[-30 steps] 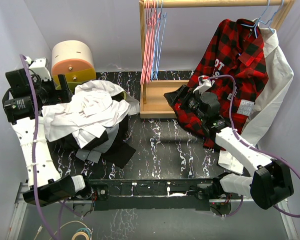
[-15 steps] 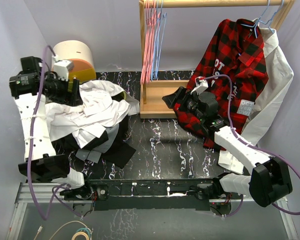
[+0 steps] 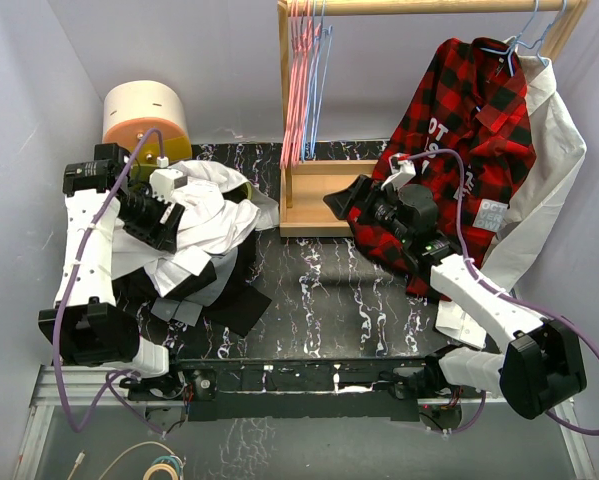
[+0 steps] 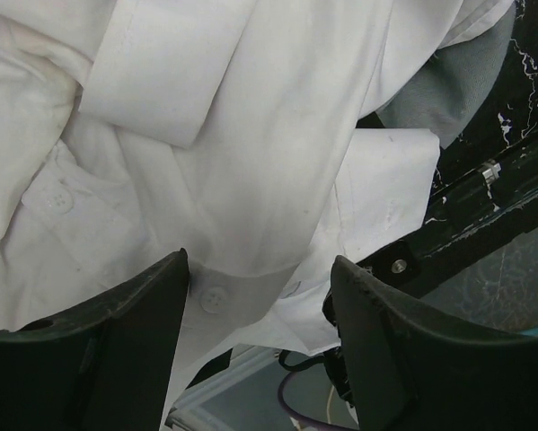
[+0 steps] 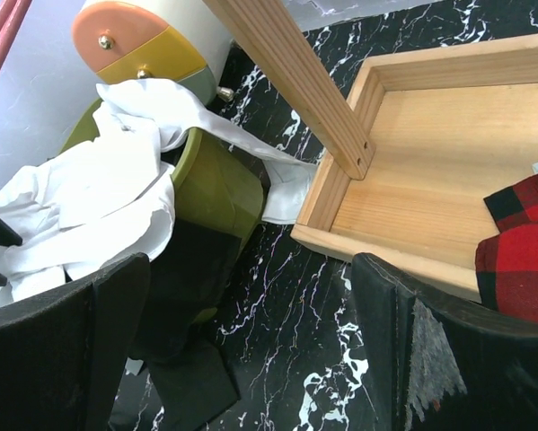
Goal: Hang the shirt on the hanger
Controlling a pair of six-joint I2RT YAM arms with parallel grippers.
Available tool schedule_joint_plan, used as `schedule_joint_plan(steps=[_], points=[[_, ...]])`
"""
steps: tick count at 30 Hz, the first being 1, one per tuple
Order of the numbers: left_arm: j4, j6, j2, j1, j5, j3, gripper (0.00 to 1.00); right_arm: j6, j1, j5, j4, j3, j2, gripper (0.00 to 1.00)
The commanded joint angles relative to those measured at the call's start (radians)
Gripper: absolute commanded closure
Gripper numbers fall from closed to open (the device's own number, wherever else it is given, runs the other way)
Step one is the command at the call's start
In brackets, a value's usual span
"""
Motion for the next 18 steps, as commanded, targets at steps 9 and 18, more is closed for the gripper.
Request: schedule_joint_plan(steps=[9, 18], points=[[0.025, -0.002, -0.044, -0.015, 0.03, 0.083, 1.0, -0.241, 0.16, -0.145, 0.241, -0.036, -0.114, 0.02], [-0.035, -0.007, -0.171, -0.018, 0.077, 0.432, 1.0, -0.777, 0.484, 0.17, 0.469, -0.05, -0.029, 0.02]])
